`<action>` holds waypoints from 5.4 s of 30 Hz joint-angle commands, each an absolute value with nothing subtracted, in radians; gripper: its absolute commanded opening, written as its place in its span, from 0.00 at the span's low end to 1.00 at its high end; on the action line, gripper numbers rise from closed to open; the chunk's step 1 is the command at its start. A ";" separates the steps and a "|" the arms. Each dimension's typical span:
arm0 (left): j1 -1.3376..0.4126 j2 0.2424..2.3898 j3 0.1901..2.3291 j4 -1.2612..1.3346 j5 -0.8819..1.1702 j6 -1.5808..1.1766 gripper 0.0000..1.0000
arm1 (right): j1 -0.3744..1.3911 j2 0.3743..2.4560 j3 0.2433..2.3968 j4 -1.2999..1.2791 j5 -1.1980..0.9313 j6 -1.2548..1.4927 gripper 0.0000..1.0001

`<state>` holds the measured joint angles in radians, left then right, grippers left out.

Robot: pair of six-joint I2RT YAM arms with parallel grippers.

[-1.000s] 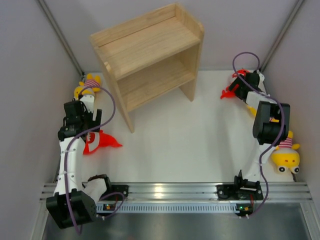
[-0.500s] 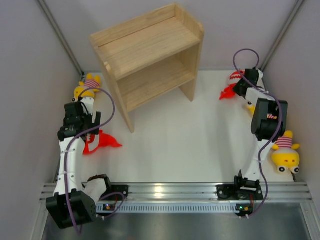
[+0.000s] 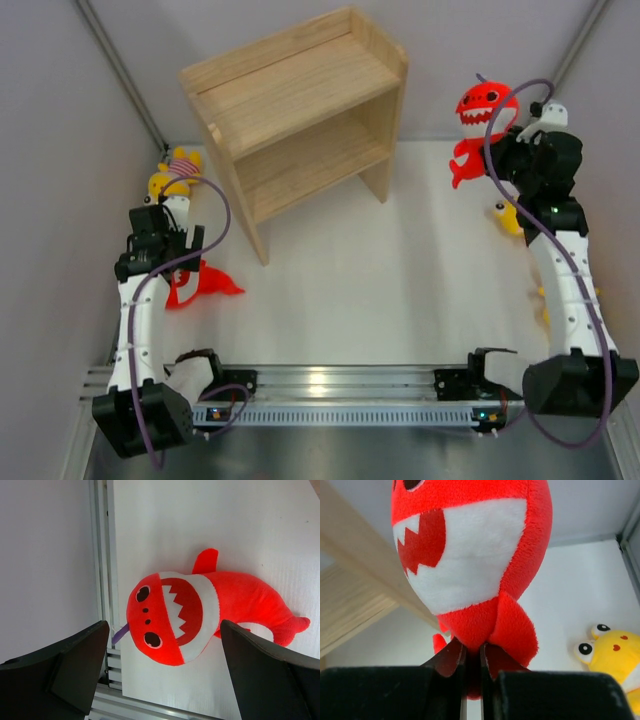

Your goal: Place and organize the stuffed toys onto the shelf

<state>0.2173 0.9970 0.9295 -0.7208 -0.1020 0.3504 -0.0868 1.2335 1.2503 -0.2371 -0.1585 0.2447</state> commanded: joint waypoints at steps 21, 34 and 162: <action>0.224 0.854 0.914 -0.776 -0.069 0.364 0.99 | 0.414 1.448 1.658 -0.577 -0.523 0.113 0.00; 0.224 0.825 0.902 -0.787 -0.064 0.371 0.99 | 0.422 1.761 1.867 -0.399 -0.322 0.195 0.23; 0.591 0.848 1.201 -1.450 0.842 0.957 0.00 | 1.440 1.796 1.026 1.074 0.227 -1.287 0.92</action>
<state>0.5919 0.8593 1.1782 -1.3407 0.7918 0.9455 1.4242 1.7622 0.9447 0.8677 0.1444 -1.2274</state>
